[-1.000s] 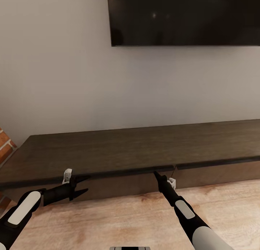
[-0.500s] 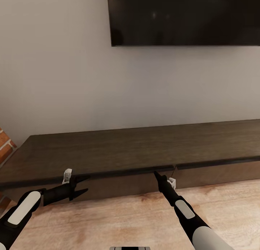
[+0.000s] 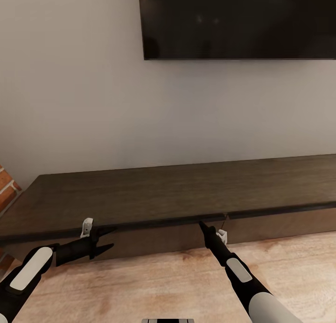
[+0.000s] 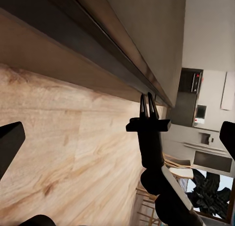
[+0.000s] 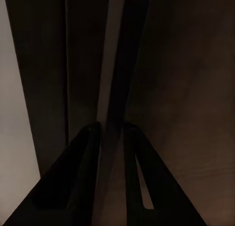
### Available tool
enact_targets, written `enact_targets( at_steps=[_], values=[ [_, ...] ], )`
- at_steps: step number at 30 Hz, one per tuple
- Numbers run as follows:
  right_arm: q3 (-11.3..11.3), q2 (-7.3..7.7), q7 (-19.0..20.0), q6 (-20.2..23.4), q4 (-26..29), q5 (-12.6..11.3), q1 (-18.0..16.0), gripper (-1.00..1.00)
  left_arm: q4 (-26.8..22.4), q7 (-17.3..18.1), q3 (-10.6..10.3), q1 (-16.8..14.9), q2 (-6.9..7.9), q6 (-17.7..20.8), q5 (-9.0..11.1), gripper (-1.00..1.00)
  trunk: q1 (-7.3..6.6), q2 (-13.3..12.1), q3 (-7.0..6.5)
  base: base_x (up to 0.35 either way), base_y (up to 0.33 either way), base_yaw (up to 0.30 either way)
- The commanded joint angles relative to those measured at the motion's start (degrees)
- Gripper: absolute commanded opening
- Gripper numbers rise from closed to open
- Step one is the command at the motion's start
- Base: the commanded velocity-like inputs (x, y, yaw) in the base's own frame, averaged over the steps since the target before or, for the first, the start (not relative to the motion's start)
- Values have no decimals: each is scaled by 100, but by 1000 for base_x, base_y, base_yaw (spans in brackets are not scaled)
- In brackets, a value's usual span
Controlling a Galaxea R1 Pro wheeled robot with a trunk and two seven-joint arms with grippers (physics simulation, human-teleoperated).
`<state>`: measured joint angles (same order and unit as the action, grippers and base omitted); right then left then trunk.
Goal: Place each of the two pumpkins and all three candles from the living room inside a cabinet in the living room (use any cabinet), then make sure every cabinet is closed, and position the cauldron so it is next to a table in the living room.
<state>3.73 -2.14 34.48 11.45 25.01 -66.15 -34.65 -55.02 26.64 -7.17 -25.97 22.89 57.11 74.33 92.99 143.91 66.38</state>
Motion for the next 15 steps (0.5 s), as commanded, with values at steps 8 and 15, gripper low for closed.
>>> enact_targets(
  at_steps=[8, 15],
  values=[
    [78, -5, 110, -22, -14, -164, -7, -100, 2, 43, -12, -5, 5, 2, -24, 100, 0, 1, 4, 0, 0, 0],
    [82, -6, 107, -28, -14, -239, -7, -100, 0, 43, -12, -5, 3, 2, -31, 100, 0, 1, 4, -53, 0, 0]
  ],
)
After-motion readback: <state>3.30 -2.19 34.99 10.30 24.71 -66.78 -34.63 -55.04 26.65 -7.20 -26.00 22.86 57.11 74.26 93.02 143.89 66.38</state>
